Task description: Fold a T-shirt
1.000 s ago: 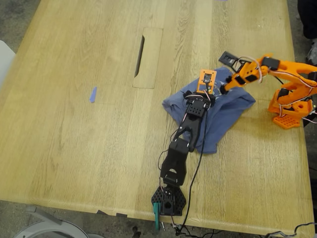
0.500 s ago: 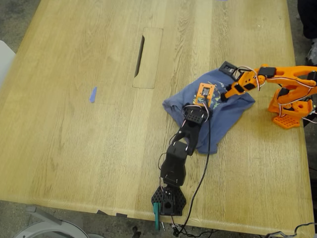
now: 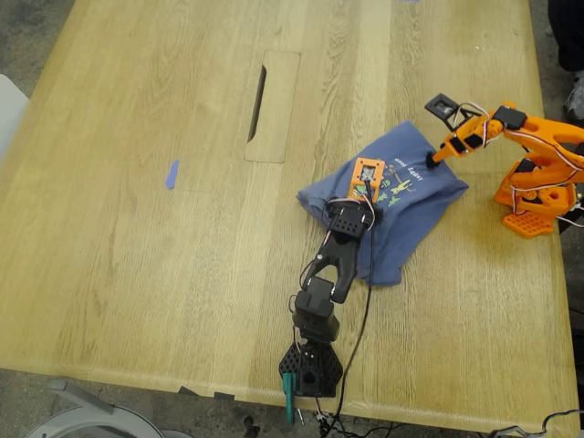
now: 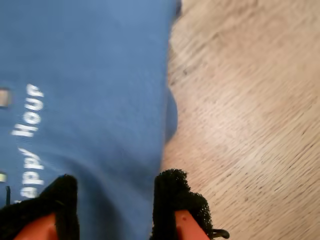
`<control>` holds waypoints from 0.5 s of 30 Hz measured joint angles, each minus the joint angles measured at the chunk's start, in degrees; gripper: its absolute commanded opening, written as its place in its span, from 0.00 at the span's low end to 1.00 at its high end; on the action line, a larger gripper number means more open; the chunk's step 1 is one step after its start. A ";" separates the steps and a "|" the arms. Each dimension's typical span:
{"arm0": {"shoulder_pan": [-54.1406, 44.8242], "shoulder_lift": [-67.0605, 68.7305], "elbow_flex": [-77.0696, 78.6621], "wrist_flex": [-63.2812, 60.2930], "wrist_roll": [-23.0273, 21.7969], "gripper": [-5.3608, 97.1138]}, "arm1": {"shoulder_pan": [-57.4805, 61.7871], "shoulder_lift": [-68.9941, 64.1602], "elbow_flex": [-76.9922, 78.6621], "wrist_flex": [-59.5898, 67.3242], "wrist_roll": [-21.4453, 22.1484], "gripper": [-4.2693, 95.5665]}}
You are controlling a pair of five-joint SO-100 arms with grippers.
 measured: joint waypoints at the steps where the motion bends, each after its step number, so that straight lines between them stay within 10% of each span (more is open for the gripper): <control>1: 0.62 -0.97 -2.64 0.53 0.00 0.50 | -0.70 -1.41 -2.37 0.70 0.00 0.27; 15: 5.71 -26.10 -27.69 -1.23 0.00 0.49 | -14.41 -16.70 -5.45 -11.60 0.70 0.26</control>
